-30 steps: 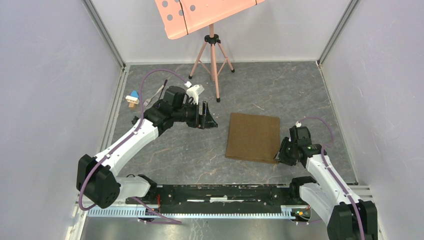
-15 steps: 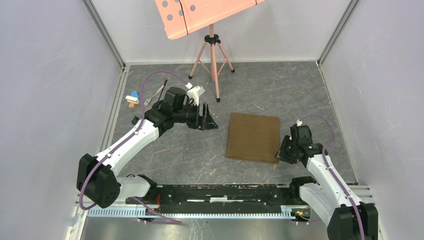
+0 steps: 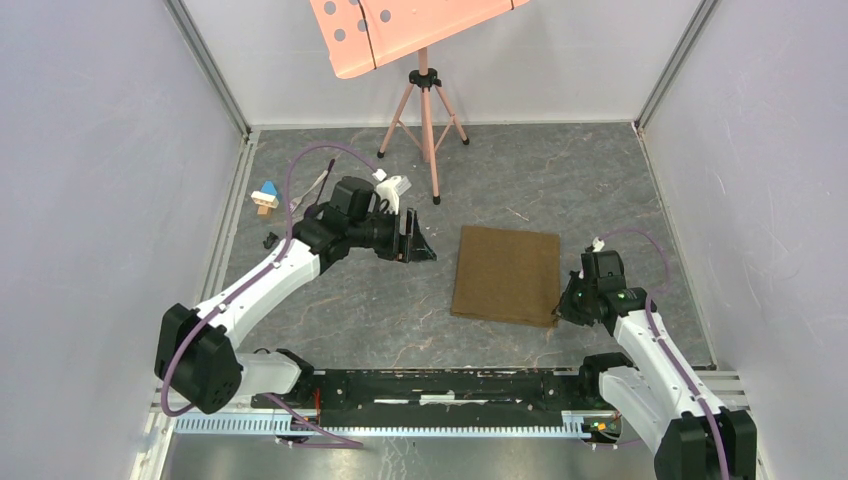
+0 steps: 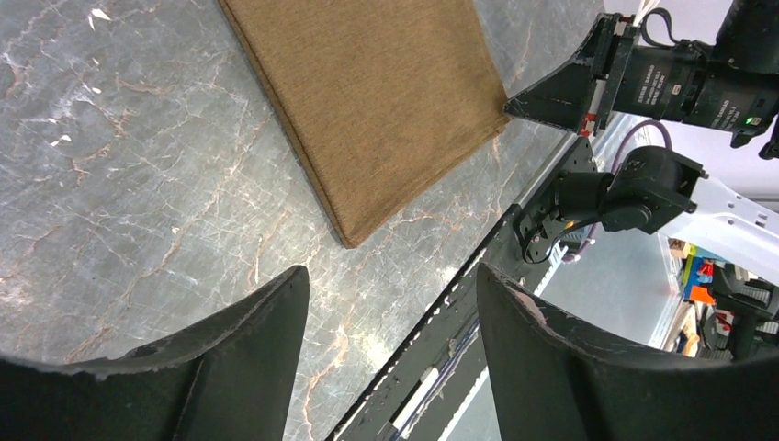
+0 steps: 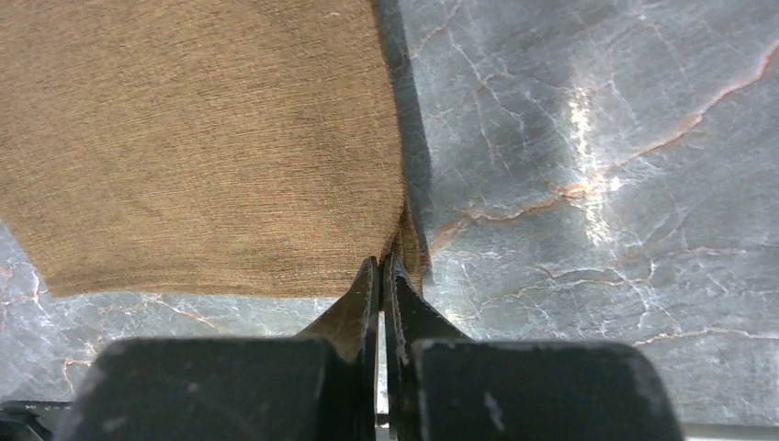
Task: Fold the napkin into a case and place the utensils inside
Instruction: Pick up the top corner of the square-folded napkin from the center of the board.
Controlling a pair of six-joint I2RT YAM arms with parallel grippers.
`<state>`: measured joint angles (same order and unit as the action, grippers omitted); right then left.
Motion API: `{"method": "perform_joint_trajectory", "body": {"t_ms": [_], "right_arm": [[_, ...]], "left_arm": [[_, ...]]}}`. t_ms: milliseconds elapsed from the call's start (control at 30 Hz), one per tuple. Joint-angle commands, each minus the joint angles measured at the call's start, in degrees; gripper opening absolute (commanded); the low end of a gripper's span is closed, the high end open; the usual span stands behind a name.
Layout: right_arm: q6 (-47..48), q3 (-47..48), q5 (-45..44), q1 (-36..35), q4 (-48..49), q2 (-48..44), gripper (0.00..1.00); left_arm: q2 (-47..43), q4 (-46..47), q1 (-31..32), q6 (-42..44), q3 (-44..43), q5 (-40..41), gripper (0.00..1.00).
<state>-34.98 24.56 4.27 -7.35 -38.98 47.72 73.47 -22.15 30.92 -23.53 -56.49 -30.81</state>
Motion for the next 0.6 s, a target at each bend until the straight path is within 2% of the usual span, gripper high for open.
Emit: {"method": "perform_joint_trajectory", "body": {"t_ms": [0, 100, 300, 567], "right_arm": [[2.24, -0.32, 5.08, 0.19, 5.88, 0.05, 0.0], [3.87, -0.76, 13.19, 0.18, 14.86, 1.51, 0.0], [3.18, 0.32, 21.75, -0.83, 30.41, 10.9, 0.0], [-1.75, 4.71, 23.42, -6.89, 45.18, 23.26, 0.0]], "left_arm": [[2.03, 3.6, 2.02, -3.11, 2.58, -2.28, 0.72], [6.87, 6.19, 6.05, -5.48, 4.18, -2.16, 0.66], [15.65, 10.06, 10.34, -7.87, 4.41, 0.73, 0.57], [22.11, 10.65, 13.59, -7.13, 3.66, 3.98, 0.48]]}}
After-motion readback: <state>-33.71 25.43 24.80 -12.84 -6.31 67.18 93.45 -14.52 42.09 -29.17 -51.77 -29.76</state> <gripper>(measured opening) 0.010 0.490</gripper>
